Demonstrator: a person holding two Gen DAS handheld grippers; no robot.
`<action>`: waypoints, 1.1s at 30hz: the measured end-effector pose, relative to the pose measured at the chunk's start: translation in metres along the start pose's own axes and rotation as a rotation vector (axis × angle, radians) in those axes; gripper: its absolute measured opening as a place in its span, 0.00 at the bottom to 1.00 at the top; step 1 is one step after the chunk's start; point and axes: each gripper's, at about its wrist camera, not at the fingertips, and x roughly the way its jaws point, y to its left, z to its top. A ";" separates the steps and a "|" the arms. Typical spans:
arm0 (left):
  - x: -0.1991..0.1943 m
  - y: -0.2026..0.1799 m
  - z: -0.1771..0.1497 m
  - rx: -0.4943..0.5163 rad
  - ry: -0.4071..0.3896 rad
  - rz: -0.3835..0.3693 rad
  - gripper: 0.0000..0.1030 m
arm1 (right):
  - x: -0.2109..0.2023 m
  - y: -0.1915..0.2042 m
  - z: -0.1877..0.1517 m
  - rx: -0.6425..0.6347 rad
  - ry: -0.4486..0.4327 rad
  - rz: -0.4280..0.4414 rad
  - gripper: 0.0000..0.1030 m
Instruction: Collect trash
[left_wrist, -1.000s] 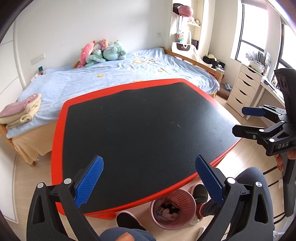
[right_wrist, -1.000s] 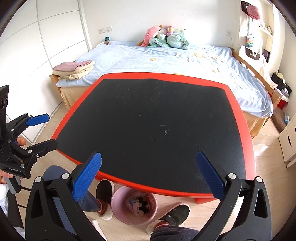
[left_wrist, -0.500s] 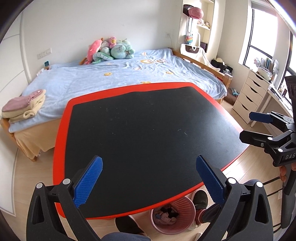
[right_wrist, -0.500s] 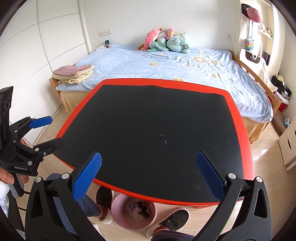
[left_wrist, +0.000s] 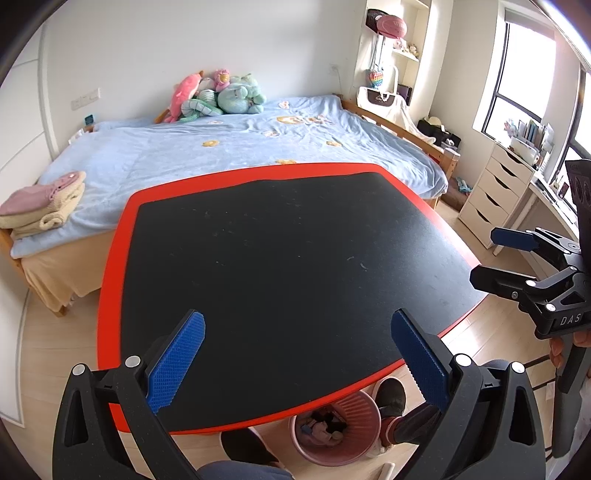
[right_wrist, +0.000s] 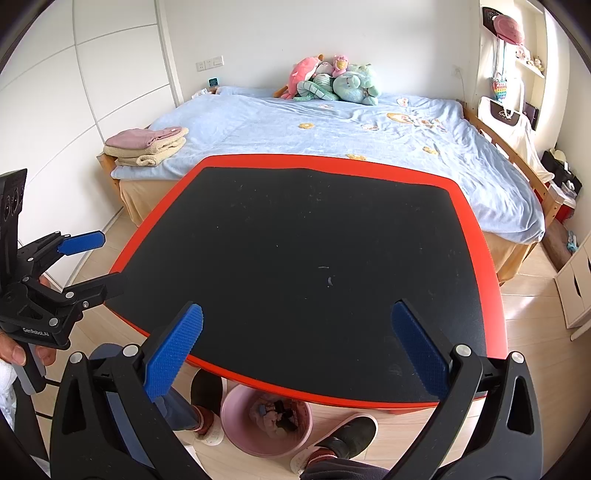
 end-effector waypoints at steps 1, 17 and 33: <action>0.000 0.000 0.000 0.000 0.000 -0.001 0.94 | 0.000 0.000 0.000 -0.001 0.000 -0.001 0.97; 0.002 -0.002 0.001 0.003 0.006 -0.005 0.94 | 0.000 0.000 0.001 -0.001 0.002 0.000 0.97; 0.004 -0.005 -0.001 0.006 0.009 -0.007 0.94 | 0.000 -0.003 -0.002 -0.004 0.004 -0.003 0.97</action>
